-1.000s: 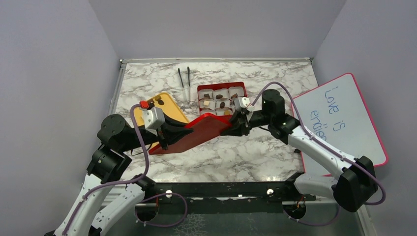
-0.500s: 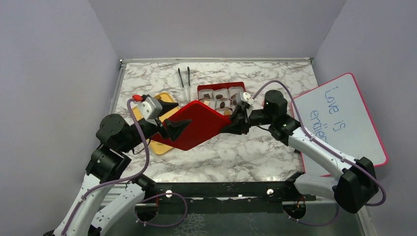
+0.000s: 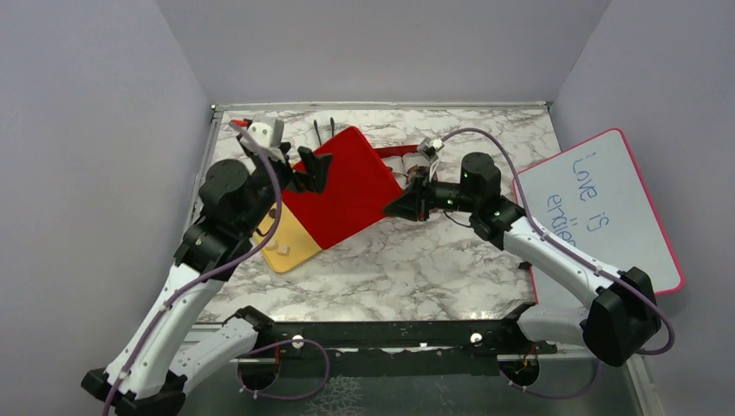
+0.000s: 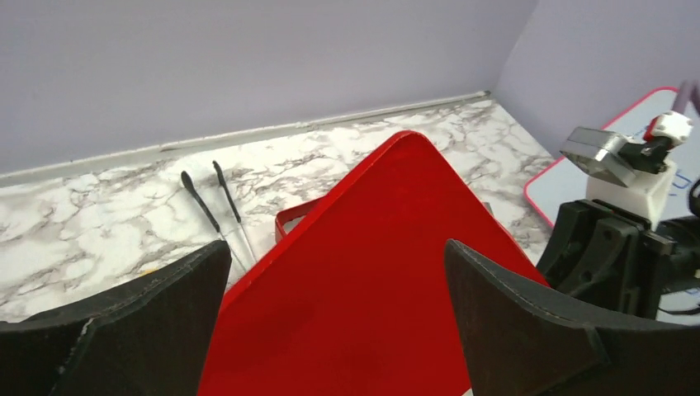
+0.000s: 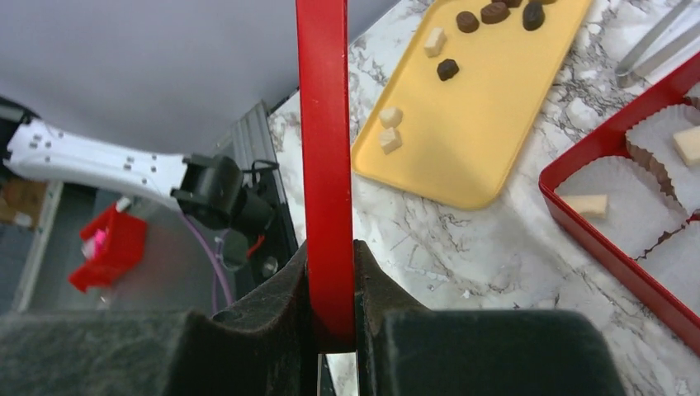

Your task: Pack the chocolate

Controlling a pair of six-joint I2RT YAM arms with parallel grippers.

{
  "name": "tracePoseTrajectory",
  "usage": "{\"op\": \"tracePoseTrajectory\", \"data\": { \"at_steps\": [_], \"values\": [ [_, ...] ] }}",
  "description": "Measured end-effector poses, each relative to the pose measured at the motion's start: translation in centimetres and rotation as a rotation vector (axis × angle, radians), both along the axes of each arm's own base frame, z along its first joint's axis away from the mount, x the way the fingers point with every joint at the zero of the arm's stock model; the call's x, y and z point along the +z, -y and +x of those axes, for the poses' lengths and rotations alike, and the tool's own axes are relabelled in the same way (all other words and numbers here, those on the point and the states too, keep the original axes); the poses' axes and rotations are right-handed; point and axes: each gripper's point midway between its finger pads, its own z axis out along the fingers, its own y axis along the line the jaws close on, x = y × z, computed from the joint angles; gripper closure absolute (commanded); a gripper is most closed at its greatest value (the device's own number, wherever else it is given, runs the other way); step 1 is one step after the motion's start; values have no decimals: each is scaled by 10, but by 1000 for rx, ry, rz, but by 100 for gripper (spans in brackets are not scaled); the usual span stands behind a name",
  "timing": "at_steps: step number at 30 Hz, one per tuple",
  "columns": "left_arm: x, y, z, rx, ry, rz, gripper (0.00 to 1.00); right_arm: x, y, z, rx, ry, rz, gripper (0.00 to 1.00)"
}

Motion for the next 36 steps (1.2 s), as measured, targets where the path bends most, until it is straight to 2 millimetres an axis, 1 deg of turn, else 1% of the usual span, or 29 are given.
{"op": "tracePoseTrajectory", "data": {
  "at_steps": [3,4,6,9,11,12,14,16,17,19,22,25,27,31,34,36],
  "values": [
    [-9,9,21,22,-66,14,1,7,-4,16,-69,-82,13,99],
    [-14,15,31,24,-94,23,1,10,-4,24,-99,-109,21,99],
    [-22,21,42,27,-130,39,1,12,-3,37,-143,-144,29,99],
    [-32,25,58,42,-175,56,6,10,2,64,-214,-232,38,99],
    [-40,21,70,63,-209,47,10,1,11,83,-267,-303,43,99],
    [-46,15,77,77,-232,34,13,-5,16,91,-293,-339,44,99],
    [-55,2,90,98,-271,-20,16,-19,25,103,-339,-412,37,99],
    [-66,-13,102,122,-312,-81,17,-32,35,113,-378,-472,33,99],
    [-73,-19,109,125,-337,-112,16,-37,38,117,-392,-502,33,99],
    [-86,-19,118,110,-377,-145,16,-46,45,124,-414,-554,37,99],
    [-111,-10,130,74,-437,-180,16,-51,54,130,-434,-605,50,99],
    [-143,0,140,47,-514,-206,18,-51,60,133,-448,-630,66,99],
    [-159,5,148,34,-553,-223,20,-50,62,135,-450,-643,78,99],
    [-188,15,164,14,-616,-253,28,-55,63,140,-443,-679,93,99],
    [-205,23,173,-5,-651,-283,38,-67,65,141,-446,-719,91,99],
    [-215,28,180,-20,-668,-302,42,-75,66,140,-451,-746,86,99]
  ]
}}
